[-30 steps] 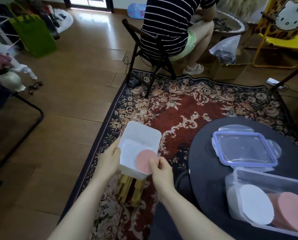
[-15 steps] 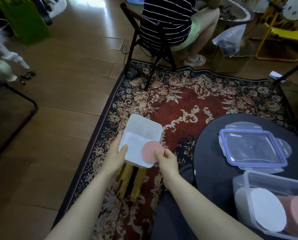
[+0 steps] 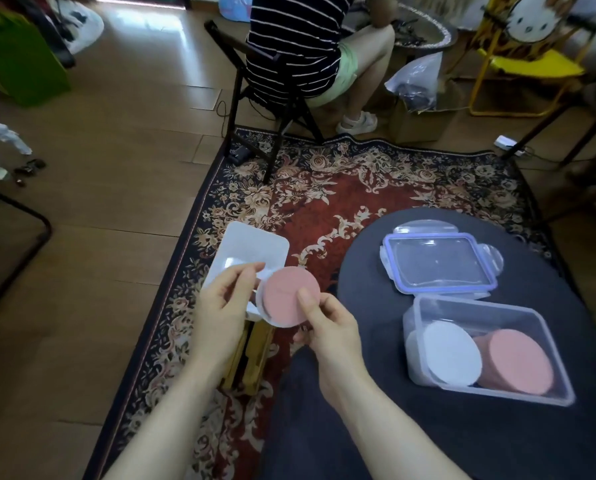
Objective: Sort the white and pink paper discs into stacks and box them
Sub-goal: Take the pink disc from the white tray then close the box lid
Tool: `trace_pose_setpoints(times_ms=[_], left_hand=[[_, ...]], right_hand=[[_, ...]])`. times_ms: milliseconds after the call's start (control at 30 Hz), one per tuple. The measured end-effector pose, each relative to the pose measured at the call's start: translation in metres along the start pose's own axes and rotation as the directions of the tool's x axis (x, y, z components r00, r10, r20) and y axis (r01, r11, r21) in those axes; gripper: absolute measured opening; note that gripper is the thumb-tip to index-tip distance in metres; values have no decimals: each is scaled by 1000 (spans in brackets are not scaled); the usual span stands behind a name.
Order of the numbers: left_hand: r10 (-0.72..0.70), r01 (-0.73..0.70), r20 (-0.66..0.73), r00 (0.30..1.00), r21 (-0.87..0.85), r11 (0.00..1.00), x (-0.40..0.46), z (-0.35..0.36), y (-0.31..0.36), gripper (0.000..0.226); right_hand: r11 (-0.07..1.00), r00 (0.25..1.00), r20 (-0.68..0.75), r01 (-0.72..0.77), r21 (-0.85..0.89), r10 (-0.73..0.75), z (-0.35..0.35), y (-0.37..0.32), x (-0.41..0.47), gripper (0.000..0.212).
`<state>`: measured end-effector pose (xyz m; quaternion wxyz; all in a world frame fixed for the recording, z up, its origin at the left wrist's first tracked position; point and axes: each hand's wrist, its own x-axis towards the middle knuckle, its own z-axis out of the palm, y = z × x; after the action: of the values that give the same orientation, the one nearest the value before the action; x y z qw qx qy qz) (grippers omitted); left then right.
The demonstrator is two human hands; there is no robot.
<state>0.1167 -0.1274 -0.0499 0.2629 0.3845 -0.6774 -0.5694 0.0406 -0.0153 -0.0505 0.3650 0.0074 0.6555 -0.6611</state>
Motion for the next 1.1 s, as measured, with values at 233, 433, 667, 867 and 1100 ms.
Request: trace_pose_setpoints(times_ms=[233,433,667,867,1100], left_hand=[[36,53,332,942,-255,966,-52,47,46,25],[98,-13,327,940,-254,967,-73,96,57,30],[178,-158,273,945,-92,983,-73,140,67,30],[453,-561,340,824,384,733,-78,166,47,22],[604,-661,350,716,617,427,-75,171,31,19]], right_hand=[[982,981,-53,187,-35,-188,-72,-29,-37,17],[968,963,-116,248,35,-242,-127,-49,-56,6],[911,852,-322,383,-153,-413,-195,-65,-56,16],[692,805,-208,309,-653,-556,-260,-52,-29,16],[181,729,173,380,-907,-663,-275,-51,-13,20]])
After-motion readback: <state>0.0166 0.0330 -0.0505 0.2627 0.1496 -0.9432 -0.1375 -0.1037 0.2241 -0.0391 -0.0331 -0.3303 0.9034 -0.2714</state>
